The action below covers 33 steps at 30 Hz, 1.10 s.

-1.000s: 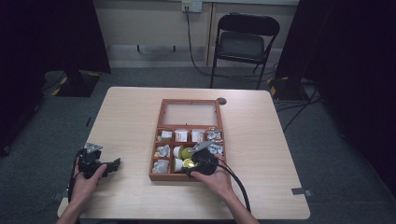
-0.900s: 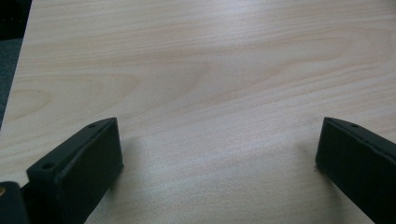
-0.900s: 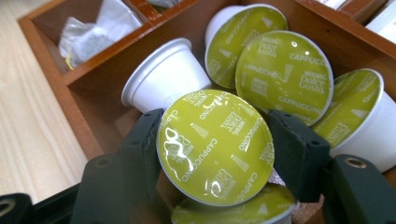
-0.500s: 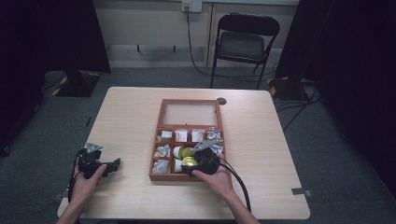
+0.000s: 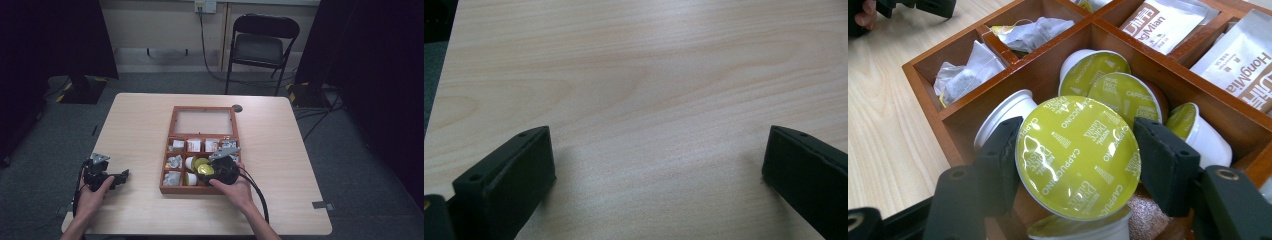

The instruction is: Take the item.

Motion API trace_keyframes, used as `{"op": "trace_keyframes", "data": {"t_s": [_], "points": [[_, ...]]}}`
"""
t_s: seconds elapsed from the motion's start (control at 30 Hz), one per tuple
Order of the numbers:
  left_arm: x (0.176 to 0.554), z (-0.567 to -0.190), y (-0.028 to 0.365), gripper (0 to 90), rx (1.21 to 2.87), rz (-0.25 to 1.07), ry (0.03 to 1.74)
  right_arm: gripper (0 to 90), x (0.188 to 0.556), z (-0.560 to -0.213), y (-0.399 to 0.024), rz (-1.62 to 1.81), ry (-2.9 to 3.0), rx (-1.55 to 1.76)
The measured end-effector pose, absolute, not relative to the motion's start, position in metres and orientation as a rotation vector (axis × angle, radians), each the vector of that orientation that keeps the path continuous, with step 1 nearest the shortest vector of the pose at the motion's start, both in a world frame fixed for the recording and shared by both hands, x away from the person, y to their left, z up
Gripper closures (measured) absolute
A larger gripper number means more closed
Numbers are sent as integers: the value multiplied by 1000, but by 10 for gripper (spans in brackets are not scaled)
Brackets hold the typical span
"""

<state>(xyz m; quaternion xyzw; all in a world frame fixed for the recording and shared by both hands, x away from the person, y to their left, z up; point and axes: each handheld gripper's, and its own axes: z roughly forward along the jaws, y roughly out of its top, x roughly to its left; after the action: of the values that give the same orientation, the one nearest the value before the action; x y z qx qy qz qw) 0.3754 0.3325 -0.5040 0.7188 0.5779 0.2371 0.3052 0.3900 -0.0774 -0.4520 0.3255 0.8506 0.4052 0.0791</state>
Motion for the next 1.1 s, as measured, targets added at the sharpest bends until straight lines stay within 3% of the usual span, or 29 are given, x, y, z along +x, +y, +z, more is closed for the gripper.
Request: {"op": "trace_keyframes", "data": {"t_s": [1.1], "points": [[375,-504,333,0,1902,628,1530,390,394,-430,-106,1298,2436,1013]]}}
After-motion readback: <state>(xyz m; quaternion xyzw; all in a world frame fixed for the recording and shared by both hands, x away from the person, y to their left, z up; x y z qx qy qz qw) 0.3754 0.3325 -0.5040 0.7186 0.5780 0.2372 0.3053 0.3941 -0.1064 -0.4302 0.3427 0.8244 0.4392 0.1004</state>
